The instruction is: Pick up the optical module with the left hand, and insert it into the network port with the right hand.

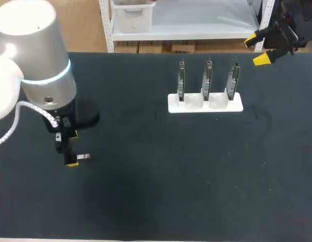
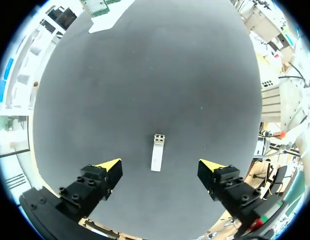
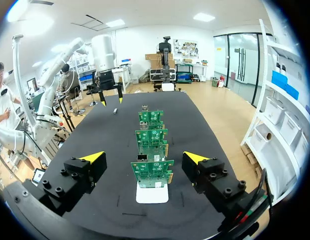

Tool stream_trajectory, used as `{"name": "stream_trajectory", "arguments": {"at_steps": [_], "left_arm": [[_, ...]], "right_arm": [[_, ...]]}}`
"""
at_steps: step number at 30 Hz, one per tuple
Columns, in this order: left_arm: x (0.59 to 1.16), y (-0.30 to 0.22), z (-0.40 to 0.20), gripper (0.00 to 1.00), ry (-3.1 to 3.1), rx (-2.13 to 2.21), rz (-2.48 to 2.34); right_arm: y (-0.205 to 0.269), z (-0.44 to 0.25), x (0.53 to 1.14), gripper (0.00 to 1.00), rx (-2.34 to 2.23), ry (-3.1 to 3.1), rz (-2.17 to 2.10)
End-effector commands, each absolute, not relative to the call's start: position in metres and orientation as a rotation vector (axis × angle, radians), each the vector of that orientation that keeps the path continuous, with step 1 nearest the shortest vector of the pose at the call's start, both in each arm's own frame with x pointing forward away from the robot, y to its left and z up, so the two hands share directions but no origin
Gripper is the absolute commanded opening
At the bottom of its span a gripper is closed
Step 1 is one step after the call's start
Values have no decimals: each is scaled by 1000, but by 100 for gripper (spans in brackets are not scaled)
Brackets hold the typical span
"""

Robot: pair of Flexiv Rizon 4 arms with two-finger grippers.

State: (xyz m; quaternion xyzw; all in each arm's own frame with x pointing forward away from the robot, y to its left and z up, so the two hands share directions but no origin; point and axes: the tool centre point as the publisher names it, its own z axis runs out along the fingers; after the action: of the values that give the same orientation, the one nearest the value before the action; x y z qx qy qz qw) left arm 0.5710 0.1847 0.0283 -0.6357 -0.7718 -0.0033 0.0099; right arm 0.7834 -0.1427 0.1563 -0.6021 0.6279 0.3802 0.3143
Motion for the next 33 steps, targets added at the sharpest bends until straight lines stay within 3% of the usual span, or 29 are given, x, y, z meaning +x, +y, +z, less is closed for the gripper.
{"name": "stream_trajectory", "arguments": {"at_steps": [1,33], "left_arm": [[569,188,21,100,-2412,-1981,-5],[561,193,-13,100,-2313,-1979,3]], "right_arm": [[-142,156,781,100,-1584,1656,995],[-142,156,781,100,-1584,1656,995]]}}
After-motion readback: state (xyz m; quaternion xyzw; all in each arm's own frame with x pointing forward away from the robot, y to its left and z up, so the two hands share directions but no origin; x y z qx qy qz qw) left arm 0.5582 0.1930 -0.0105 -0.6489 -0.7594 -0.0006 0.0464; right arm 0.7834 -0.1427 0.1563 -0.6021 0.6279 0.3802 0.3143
